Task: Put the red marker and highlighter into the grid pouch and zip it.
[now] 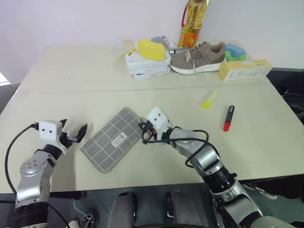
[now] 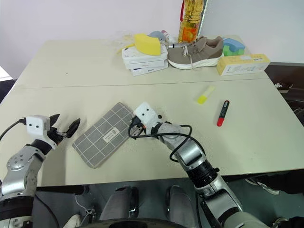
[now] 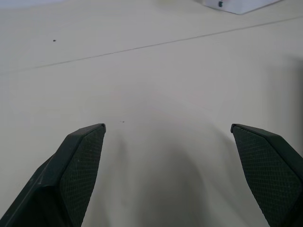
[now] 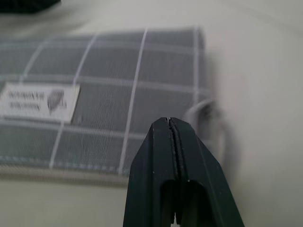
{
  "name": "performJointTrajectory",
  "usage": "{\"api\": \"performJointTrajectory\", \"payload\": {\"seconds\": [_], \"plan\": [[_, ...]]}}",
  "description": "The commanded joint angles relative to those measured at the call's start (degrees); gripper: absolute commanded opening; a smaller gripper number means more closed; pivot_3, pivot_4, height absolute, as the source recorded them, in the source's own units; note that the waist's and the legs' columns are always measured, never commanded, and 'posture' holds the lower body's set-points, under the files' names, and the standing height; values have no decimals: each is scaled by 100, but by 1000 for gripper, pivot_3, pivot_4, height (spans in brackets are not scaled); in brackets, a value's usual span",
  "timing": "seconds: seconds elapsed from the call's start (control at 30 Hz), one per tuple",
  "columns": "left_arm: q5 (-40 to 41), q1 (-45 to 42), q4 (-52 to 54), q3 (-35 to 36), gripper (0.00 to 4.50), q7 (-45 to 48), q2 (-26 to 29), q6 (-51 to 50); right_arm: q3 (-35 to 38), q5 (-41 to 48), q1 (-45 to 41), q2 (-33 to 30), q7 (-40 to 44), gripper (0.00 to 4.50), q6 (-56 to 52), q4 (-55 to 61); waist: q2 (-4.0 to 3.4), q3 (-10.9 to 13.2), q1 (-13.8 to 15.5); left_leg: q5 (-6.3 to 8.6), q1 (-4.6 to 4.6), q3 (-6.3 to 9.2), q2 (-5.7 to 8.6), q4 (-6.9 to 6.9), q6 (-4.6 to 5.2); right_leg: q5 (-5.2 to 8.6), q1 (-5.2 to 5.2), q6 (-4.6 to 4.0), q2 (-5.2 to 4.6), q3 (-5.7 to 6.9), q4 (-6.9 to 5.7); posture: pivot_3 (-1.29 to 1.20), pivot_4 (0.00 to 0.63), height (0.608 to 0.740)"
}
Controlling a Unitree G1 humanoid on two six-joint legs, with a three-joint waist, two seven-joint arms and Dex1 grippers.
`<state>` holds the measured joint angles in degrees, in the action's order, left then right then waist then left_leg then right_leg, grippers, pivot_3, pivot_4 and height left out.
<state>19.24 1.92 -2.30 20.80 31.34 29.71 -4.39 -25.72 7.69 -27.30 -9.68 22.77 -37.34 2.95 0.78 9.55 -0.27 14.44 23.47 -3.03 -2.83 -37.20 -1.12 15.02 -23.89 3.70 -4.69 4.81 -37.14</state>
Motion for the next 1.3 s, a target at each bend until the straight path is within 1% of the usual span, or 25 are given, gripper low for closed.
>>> {"api": "performJointTrajectory", "payload": {"seconds": [0.03,0.2,0.37,0.53,0.6,0.7,0.8,0.87,0.93,1.0,1.07,1.1,1.17,1.2,1.27,1.3], "plan": [[79,195,501,153,4500,333,276,181,32,-139,-148,210,-63,32,-81,-218,2,-1,-43,0,0,1,-1,0,0,0,0,0,-1,0,-2,0,150,740],[179,715,909,269,4500,1134,808,408,606,-59,-230,650,-466,32,-479,-730,1,-3,-79,0,-5,-1,-10,3,-1,-4,-6,-11,2,0,-5,0,150,740],[14,1314,1370,55,4500,2067,1337,927,1040,58,-305,859,-563,32,-681,-956,2,-4,-44,-2,-3,-2,-8,3,-5,4,-7,-25,-8,-1,-3,0,150,740],[-126,1808,1592,-138,4500,3051,1815,1731,1117,21,-337,857,-555,32,-657,-1147,-6,-3,-35,-2,-4,-6,-6,3,-7,7,-29,-32,-29,-1,5,0,150,740],[-189,1965,1497,-190,4500,3496,2049,2115,1069,2,-328,857,-538,32,-635,-1155,-7,-3,-43,-2,-4,-10,-6,3,-7,8,-33,-33,-32,-1,5,0,150,740],[-309,1980,1280,-325,4500,3908,2308,2589,1014,-16,-311,881,-541,32,-607,-1168,-12,0,-35,-2,-3,-12,-7,4,-7,8,-35,-34,-32,-1,5,0,150,740],[-493,1759,1143,-588,4500,4004,2407,2822,976,-37,-301,919,-564,32,-582,-1175,-18,3,-41,-2,-3,-15,-6,4,-7,8,-34,-33,-29,0,6,0,150,740],[-955,1410,938,-811,4500,3695,2275,3131,992,-40,-296,935,-592,32,-572,-1170,-21,4,-36,-2,-3,-17,-6,4,-7,8,-35,-32,-26,-1,6,0,150,740],[-1127,1167,868,-1010,4500,3482,2139,3143,1003,-41,-287,942,-616,32,-564,-1163,-17,2,-39,-2,-3,-17,-5,4,-6,7,-32,-30,-22,0,5,0,150,740],[-1133,1110,844,-1089,4500,3421,2114,3124,1006,-42,-284,944,-622,32,-561,-1161,-11,-1,-57,-3,-1,-20,-7,4,-6,5,-13,-26,-19,-2,3,0,150,740],[-1346,1058,768,-1144,4500,3249,2101,3300,1004,-51,-272,951,-633,32,-561,-1146,-6,-4,-64,-3,0,-22,-8,7,-6,-3,-14,-12,-16,-3,3,0,150,740],[-1665,942,694,-1186,4500,2941,1973,3468,1008,-62,-258,949,-650,32,-554,-1134,-7,-5,-57,-3,0,-23,-8,11,-6,-3,-17,-11,-15,-3,3,0,150,740],[-1938,833,629,-1257,3945,2526,1714,3661,1018,-84,-236,935,-676,0,-531,-1124,-18,-5,-32,-3,-1,-20,-9,11,-6,-3,-15,-11,-13,-2,4,0,150,740],[-2020,803,595,-1265,3572,2378,1624,3717,1020,-96,-230,931,-686,0,-522,-1123,-17,-6,-33,-3,-1,-20,-9,10,-6,-3,-14,-11,-13,-2,3,0,150,740],[-2205,746,514,-1265,2665,2122,1556,3815,1018,-108,-228,926,-696,0,-510,-1124,-13,-7,-36,-3,-1,-21,-9,10,-6,-3,-13,-11,-13,-2,3,0,150,740],[-2286,697,468,-1267,2018,1986,1524,3849,1013,-112,-227,925,-697,0,-503,-1126,-13,-8,-34,-3,-1,-21,-9,10,-6,-3,-14,-11,-13,-2,3,0,150,740]]}}
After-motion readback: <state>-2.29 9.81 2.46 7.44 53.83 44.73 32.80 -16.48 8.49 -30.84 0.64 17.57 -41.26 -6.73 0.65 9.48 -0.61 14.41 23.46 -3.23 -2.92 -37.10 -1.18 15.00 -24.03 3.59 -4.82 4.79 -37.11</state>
